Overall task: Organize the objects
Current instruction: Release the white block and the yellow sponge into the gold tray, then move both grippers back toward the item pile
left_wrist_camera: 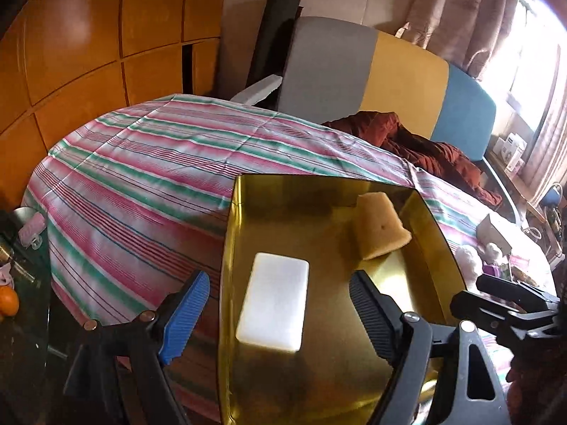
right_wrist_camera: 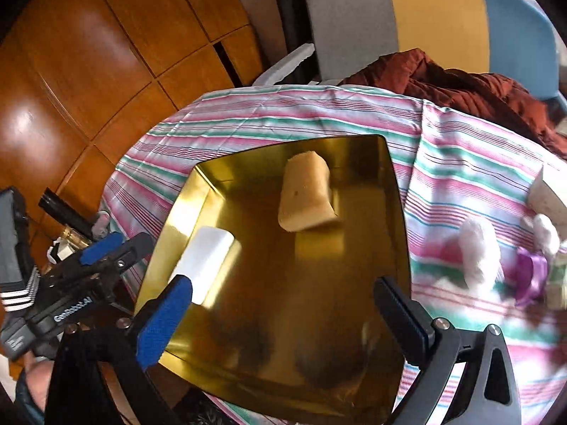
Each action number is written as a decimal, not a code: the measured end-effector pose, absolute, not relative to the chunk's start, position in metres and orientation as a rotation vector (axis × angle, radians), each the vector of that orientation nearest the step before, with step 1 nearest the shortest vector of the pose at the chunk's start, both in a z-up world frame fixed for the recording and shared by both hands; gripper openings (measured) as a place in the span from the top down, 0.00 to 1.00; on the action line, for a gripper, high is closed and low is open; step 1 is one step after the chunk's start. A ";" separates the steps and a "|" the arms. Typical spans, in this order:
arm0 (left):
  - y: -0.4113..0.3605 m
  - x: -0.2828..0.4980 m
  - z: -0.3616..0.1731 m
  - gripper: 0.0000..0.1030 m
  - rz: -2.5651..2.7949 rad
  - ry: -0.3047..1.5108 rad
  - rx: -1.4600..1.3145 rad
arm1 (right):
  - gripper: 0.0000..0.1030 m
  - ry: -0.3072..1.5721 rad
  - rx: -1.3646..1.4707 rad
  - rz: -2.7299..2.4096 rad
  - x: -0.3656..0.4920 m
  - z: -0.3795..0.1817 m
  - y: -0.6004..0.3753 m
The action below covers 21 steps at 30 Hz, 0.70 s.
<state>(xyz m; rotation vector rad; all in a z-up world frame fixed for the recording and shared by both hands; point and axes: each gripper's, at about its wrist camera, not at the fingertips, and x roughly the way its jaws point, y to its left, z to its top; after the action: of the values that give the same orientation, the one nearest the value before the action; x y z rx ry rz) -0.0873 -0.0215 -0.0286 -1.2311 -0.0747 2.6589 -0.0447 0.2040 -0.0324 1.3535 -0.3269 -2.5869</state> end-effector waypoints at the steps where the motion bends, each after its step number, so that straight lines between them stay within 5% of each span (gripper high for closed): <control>1: -0.021 -0.085 -0.028 0.20 2.659 -0.069 -1.231 | 0.00 -0.311 1.345 -2.606 -0.040 -0.032 0.203; 11: -0.006 -0.060 -0.026 0.20 2.648 0.012 -1.209 | 0.00 -0.218 1.257 -2.756 -0.011 -0.021 0.207; 21: 0.018 -0.051 -0.027 0.20 2.551 0.006 -1.202 | 0.00 -0.347 1.258 -2.850 0.012 -0.024 0.246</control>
<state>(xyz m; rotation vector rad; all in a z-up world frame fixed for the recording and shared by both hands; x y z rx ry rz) -0.0512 0.0179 -0.0273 -1.2016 0.0060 2.5513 0.0117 0.2462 -0.0244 1.2583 -0.3475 -2.8497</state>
